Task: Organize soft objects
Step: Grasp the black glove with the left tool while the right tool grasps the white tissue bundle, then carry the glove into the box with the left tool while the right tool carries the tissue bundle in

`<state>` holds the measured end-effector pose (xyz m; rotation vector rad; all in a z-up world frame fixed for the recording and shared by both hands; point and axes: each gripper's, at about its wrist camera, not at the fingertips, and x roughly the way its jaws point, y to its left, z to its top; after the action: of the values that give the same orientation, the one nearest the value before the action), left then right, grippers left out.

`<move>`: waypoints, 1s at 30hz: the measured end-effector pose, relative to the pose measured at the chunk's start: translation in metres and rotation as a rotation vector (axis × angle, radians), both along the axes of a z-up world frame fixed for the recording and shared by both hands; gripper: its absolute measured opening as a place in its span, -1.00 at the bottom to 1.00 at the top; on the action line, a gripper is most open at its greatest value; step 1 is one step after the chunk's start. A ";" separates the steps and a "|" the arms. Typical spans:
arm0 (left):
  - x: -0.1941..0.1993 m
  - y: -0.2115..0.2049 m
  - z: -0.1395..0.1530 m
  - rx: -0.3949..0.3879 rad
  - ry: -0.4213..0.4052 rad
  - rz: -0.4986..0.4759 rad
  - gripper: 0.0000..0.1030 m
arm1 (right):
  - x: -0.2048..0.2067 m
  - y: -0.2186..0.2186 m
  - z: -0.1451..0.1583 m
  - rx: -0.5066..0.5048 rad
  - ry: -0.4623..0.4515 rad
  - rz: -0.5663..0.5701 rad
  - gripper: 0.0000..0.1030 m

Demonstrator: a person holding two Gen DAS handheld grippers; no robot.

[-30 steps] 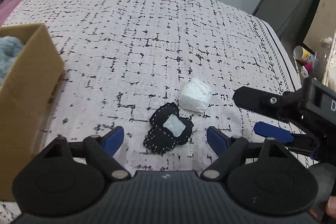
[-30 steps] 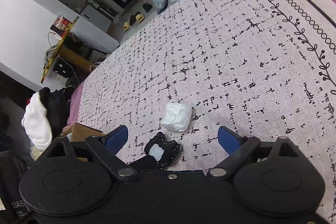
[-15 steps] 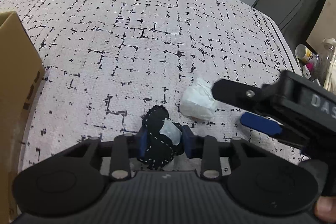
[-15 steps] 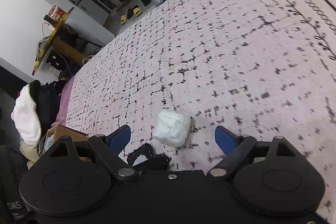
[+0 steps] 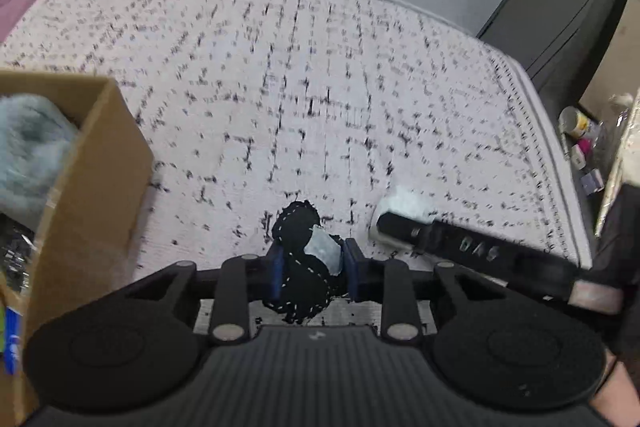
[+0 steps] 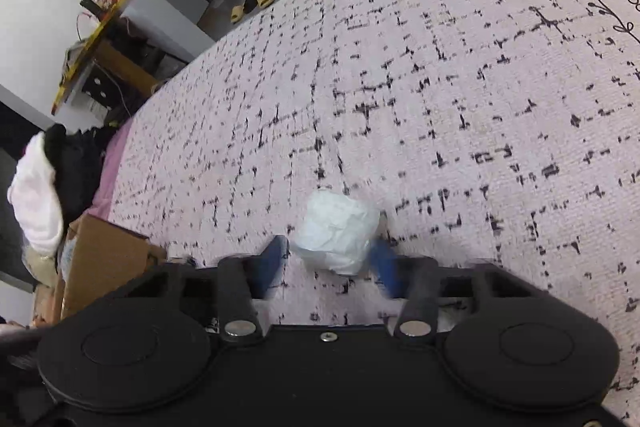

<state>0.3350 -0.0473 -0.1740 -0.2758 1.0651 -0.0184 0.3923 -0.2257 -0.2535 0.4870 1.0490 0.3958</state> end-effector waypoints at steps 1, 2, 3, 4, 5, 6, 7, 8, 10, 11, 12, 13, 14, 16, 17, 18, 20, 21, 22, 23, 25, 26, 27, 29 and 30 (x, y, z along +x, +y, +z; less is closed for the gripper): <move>-0.002 0.002 0.006 -0.001 -0.010 0.001 -0.45 | -0.003 -0.001 0.002 0.006 -0.007 -0.002 -0.15; -0.005 0.003 0.012 -0.003 -0.019 0.004 -0.45 | -0.006 -0.002 0.005 0.009 -0.013 0.001 -0.16; -0.008 0.005 0.017 -0.007 -0.029 0.007 -0.45 | -0.009 -0.003 0.008 0.014 -0.022 0.003 -0.16; -0.011 0.008 0.022 -0.010 -0.039 0.008 -0.44 | -0.013 -0.003 0.013 0.019 -0.029 0.004 -0.16; -0.014 0.009 0.026 -0.010 -0.046 0.007 -0.44 | -0.017 -0.004 0.017 0.020 -0.035 0.003 -0.16; -0.018 0.010 0.030 -0.008 -0.053 0.006 -0.44 | -0.020 -0.005 0.022 0.019 -0.042 0.001 -0.16; -0.023 0.012 0.034 -0.007 -0.060 0.005 -0.44 | -0.025 -0.006 0.028 0.018 -0.049 -0.003 -0.16; -0.027 0.014 0.038 -0.009 -0.067 0.004 -0.44 | -0.030 -0.007 0.032 0.015 -0.055 -0.004 -0.16; -0.037 0.019 0.044 -0.017 -0.078 0.008 -0.44 | -0.040 -0.008 0.045 -0.001 -0.074 -0.002 -0.16; -0.040 0.021 0.046 -0.021 -0.079 0.011 -0.44 | -0.043 -0.008 0.050 -0.011 -0.084 0.000 -0.16; -0.044 0.024 0.049 -0.025 -0.079 0.017 -0.44 | -0.047 -0.007 0.056 -0.015 -0.092 0.002 -0.16; -0.048 0.027 0.051 -0.027 -0.082 0.022 -0.44 | -0.051 -0.007 0.062 -0.010 -0.098 0.000 -0.16; -0.052 0.030 0.054 -0.028 -0.085 0.025 -0.44 | -0.053 -0.006 0.067 -0.007 -0.103 -0.002 -0.16; -0.060 0.035 0.061 -0.032 -0.094 0.035 -0.44 | -0.061 -0.003 0.078 -0.008 -0.115 -0.005 -0.16; -0.063 0.038 0.064 -0.038 -0.099 0.038 -0.44 | -0.064 -0.001 0.083 -0.009 -0.120 -0.007 -0.16; -0.066 0.040 0.068 -0.043 -0.105 0.039 -0.44 | -0.066 0.002 0.087 -0.007 -0.124 -0.009 -0.16; -0.072 0.044 0.074 -0.048 -0.118 0.038 -0.44 | -0.072 0.006 0.096 -0.002 -0.136 -0.013 -0.16; -0.076 0.047 0.077 -0.049 -0.124 0.040 -0.44 | -0.074 0.008 0.100 0.000 -0.143 -0.014 -0.16; -0.078 0.050 0.080 -0.051 -0.127 0.042 -0.44 | -0.078 0.011 0.105 0.001 -0.150 -0.013 -0.16; -0.080 0.053 0.082 -0.054 -0.129 0.044 -0.44 | -0.080 0.013 0.110 0.002 -0.156 -0.011 -0.16; -0.085 0.059 0.086 -0.058 -0.134 0.048 -0.44 | -0.085 0.018 0.118 0.005 -0.167 -0.003 -0.16; -0.088 0.062 0.087 -0.058 -0.135 0.050 -0.44 | -0.087 0.021 0.122 0.004 -0.173 0.002 -0.16; -0.090 0.065 0.089 -0.059 -0.135 0.052 -0.44 | -0.090 0.023 0.125 0.001 -0.179 0.005 -0.16; -0.093 0.071 0.092 -0.062 -0.135 0.052 -0.44 | -0.093 0.029 0.131 -0.002 -0.186 0.008 -0.16; -0.095 0.074 0.094 -0.066 -0.137 0.053 -0.44 | -0.095 0.032 0.133 -0.002 -0.188 0.009 -0.16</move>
<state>0.2403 0.0267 -0.0802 -0.3575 0.9215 -0.0250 0.2973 -0.1936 -0.1205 0.4348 0.8702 0.4399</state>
